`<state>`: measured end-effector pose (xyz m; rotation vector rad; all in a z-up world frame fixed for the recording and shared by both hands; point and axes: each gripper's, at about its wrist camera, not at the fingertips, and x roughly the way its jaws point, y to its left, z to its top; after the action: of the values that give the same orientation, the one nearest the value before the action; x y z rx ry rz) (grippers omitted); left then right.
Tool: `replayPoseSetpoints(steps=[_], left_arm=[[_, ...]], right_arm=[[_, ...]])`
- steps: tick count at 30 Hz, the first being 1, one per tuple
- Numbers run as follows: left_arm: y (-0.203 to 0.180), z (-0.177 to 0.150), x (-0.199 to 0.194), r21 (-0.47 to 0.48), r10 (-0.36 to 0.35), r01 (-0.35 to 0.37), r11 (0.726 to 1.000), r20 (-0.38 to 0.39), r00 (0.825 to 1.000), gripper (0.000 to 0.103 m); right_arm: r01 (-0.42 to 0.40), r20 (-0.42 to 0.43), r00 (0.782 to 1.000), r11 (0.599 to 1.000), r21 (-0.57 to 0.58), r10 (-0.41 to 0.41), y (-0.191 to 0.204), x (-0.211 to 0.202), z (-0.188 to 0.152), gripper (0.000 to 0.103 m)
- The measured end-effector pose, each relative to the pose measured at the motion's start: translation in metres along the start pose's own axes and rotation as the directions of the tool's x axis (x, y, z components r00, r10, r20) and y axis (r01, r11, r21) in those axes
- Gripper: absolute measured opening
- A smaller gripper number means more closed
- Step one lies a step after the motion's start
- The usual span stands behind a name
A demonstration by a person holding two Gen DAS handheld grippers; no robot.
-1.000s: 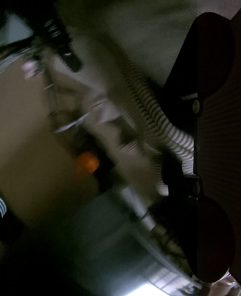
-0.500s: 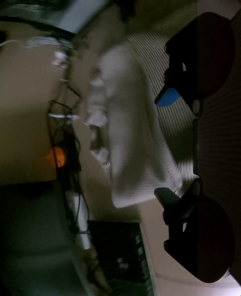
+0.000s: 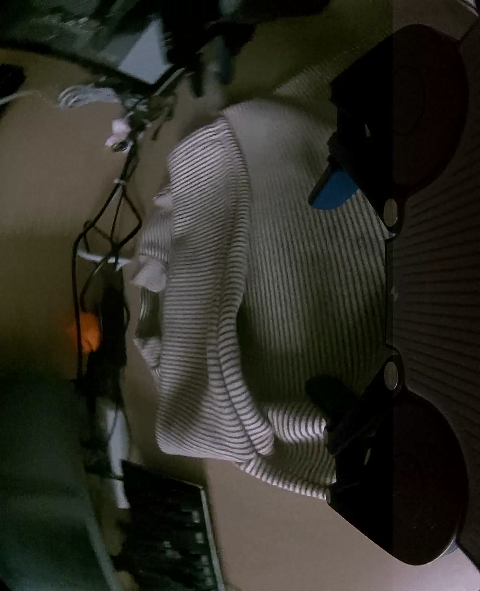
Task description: Fold clothes
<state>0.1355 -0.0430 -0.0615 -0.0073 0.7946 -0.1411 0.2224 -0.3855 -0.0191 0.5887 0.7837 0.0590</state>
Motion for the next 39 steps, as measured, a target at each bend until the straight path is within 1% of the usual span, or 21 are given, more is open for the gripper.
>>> replayPoseSetpoints(steps=[1,2,3,8,9,10,12,16,17,20,23,25,28,31,33,34,35,36,37,38,39], left_arm=[[-0.003,-0.003,0.000,0.025,0.011,-0.011,1.000,0.009,1.000,0.101],[-0.006,-0.006,0.000,0.048,0.022,-0.023,0.999,0.018,1.000,0.101],[-0.008,-0.009,0.000,0.055,0.027,-0.029,0.998,0.031,0.999,0.102],[-0.006,-0.011,0.000,0.046,0.018,-0.020,0.999,0.046,0.999,0.103],[-0.008,-0.012,0.000,0.052,0.023,-0.025,0.998,0.047,0.999,0.103],[-0.008,-0.012,0.000,0.054,0.027,-0.029,0.998,0.048,0.999,0.103],[-0.009,-0.012,0.001,0.056,0.030,-0.032,0.998,0.049,0.998,0.103],[-0.010,-0.012,0.001,0.056,0.030,-0.033,0.998,0.051,0.998,0.103],[-0.010,-0.012,0.000,0.056,0.030,-0.033,0.998,0.052,0.998,0.103],[-0.010,-0.012,0.000,0.054,0.029,-0.032,0.998,0.055,0.998,0.103],[-0.009,-0.012,0.000,0.053,0.027,-0.029,0.998,0.056,0.998,0.103],[-0.009,-0.012,0.001,0.051,0.023,-0.026,0.998,0.055,0.998,0.103],[-0.009,-0.012,0.000,0.051,0.024,-0.026,0.998,0.056,0.998,0.103],[-0.010,-0.012,0.001,0.052,0.027,-0.030,0.998,0.057,0.998,0.103],[-0.011,-0.012,0.001,0.056,0.031,-0.034,0.998,0.056,0.998,0.103],[-0.011,-0.012,0.001,0.057,0.034,-0.037,0.998,0.056,0.998,0.103],[-0.012,-0.012,0.001,0.058,0.036,-0.039,0.998,0.057,0.998,0.103],[-0.012,-0.012,0.001,0.058,0.037,-0.041,0.997,0.058,0.998,0.103],[-0.013,-0.013,0.001,0.057,0.039,-0.043,0.997,0.058,0.998,0.103],[-0.013,-0.013,0.001,0.056,0.041,-0.044,0.997,0.059,0.997,0.103],[-0.013,-0.013,0.001,0.055,0.043,-0.046,0.997,0.060,0.997,0.103]], right_arm=[[-0.009,0.004,1.000,1.000,-0.018,0.009,0.004,0.003,0.002,0.030],[-0.018,0.008,1.000,0.999,-0.035,0.018,0.008,0.005,0.003,0.019],[-0.027,0.011,1.000,0.998,-0.053,0.027,0.012,0.008,0.005,0.016],[-0.073,0.026,0.997,0.987,-0.143,0.077,0.033,0.020,0.012,0.014],[-0.131,0.025,0.990,0.973,-0.188,0.138,0.048,0.015,0.010,0.014],[-0.209,0.006,0.976,0.945,-0.252,0.217,0.069,0.008,0.005,0.014],[-0.339,-0.094,0.940,0.876,-0.342,0.327,0.103,0.004,-0.008,0.017],[-0.444,-0.285,0.896,0.723,-0.529,0.342,0.151,0.002,-0.052,0.018],[-0.434,-0.284,0.901,0.725,-0.535,0.329,0.148,0.000,-0.054,0.019],[-0.401,-0.280,0.915,0.731,-0.552,0.291,0.139,-0.006,-0.060,0.036],[-0.330,-0.248,0.941,0.772,-0.543,0.228,0.123,-0.005,-0.054,0.037],[-0.283,-0.228,0.955,0.798,-0.532,0.187,0.112,-0.005,-0.049,0.042],[-0.289,-0.238,0.948,0.885,-0.366,0.211,0.094,0.006,-0.035,0.049],[-0.316,-0.255,0.931,0.927,-0.200,0.262,0.098,0.026,-0.020,0.052],[-0.318,-0.252,0.925,0.942,-0.102,0.285,0.116,0.041,-0.013,0.054],[-0.352,-0.235,0.918,0.929,-0.112,0.319,0.131,0.042,-0.012,0.054],[-0.423,-0.223,0.899,0.881,-0.212,0.378,0.154,0.038,-0.015,0.055],[-0.457,-0.234,0.888,0.813,-0.361,0.395,0.176,0.030,-0.024,0.059],[-0.478,-0.251,0.878,0.723,-0.500,0.407,0.199,0.023,-0.034,0.059],[-0.476,-0.289,0.877,0.621,-0.622,0.383,0.219,0.020,-0.050,0.059],[-0.476,-0.323,0.877,0.559,-0.679,0.355,0.229,0.020,-0.061,0.059]])
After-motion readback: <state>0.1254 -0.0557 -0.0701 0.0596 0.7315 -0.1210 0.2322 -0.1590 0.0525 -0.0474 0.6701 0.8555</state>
